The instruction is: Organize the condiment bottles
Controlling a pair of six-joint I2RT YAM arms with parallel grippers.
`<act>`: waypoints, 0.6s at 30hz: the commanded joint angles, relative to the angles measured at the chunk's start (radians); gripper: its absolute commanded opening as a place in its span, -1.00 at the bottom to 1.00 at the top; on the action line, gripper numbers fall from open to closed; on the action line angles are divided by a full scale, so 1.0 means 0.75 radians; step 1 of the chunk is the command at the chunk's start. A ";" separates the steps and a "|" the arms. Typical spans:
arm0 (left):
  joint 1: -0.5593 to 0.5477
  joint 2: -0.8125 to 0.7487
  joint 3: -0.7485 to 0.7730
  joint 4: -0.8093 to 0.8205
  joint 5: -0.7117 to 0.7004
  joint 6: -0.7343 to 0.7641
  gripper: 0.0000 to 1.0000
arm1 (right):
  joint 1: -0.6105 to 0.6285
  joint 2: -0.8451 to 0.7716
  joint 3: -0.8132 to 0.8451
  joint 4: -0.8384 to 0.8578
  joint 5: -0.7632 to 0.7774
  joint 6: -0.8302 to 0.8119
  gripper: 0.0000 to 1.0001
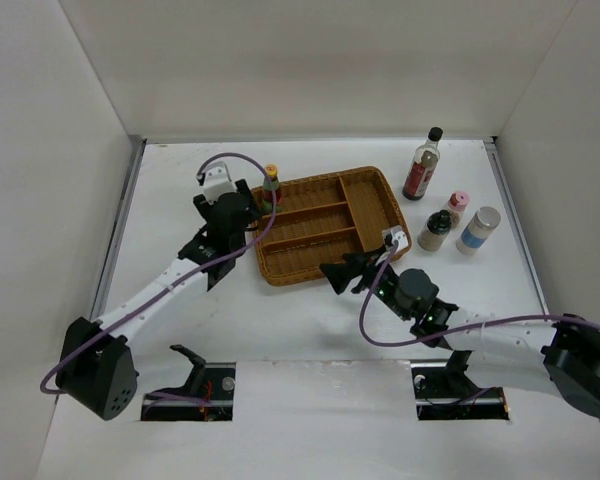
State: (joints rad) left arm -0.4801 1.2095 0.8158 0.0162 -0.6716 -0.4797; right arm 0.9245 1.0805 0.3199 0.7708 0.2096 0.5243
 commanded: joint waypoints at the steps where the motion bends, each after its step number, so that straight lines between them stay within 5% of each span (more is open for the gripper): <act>1: -0.109 -0.072 0.021 0.109 -0.088 -0.017 -0.23 | -0.019 -0.027 -0.011 0.067 0.017 0.025 0.76; 18: -0.265 0.340 0.217 0.248 0.006 -0.003 -0.22 | -0.045 -0.062 -0.022 0.052 0.009 0.027 0.77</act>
State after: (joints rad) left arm -0.6773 1.4677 0.8963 0.0639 -0.6655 -0.4808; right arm 0.8959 1.0508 0.3099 0.7689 0.2096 0.5320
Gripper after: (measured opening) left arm 0.607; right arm 0.885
